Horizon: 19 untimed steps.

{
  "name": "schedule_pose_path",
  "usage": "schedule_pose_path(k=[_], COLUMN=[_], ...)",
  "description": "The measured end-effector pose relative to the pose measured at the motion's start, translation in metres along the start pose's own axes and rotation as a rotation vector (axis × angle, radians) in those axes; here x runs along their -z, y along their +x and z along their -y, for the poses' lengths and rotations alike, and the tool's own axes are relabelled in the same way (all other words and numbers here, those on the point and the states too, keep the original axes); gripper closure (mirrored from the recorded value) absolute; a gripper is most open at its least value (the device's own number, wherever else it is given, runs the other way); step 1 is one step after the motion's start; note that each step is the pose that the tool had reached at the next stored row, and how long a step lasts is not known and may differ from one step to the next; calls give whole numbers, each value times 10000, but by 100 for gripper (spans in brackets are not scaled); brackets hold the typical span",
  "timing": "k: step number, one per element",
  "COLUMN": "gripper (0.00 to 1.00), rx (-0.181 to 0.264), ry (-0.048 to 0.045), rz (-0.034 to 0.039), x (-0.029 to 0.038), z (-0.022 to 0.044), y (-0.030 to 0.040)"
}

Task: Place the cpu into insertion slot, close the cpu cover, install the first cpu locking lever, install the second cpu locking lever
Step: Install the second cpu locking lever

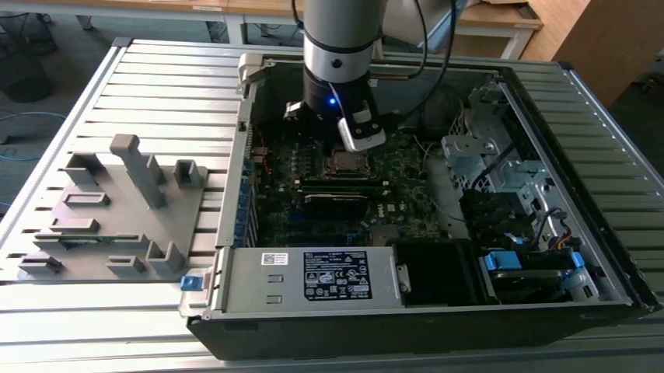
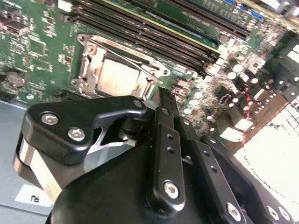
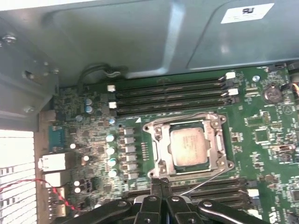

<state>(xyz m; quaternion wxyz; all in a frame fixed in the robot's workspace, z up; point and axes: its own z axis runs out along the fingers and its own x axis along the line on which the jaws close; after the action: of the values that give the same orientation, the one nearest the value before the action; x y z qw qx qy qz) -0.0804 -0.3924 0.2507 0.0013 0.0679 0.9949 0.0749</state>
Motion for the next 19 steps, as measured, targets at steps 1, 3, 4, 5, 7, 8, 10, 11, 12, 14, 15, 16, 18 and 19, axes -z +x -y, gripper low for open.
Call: schedule_pose_path(k=[1, 3, 4, 5, 7, 8, 10, 11, 12, 14, 15, 16, 18, 19], gripper=[90, 90, 90, 90, 90, 90, 90, 90, 90, 90, 90, 90, 90, 90], rx=[-3, -8, -8, -7, -8, -8, -8, -8, -8, -8, -8, -9, -8, -8], ry=[1, 4, 6, 10, 20, 23, 27, 27, 28, 31, 33, 37, 44, 49], rz=[-11, -30, -35, -36, -36, -35, -35, -34, -34, -33, -33, -32, -32, -31], x=[0, -1, -1, 0, 0, 0, -3, -5, -6, -16, -28, -40, -63, -73], z=[-4, -10, -10, -8, -1, 4, 22, 35, 48, 66, 71, 75, 84, 88], y=[-27, -72, -83, -93, -104, -106, -109, -111, -112, -116, -117, -117, -119, -119])
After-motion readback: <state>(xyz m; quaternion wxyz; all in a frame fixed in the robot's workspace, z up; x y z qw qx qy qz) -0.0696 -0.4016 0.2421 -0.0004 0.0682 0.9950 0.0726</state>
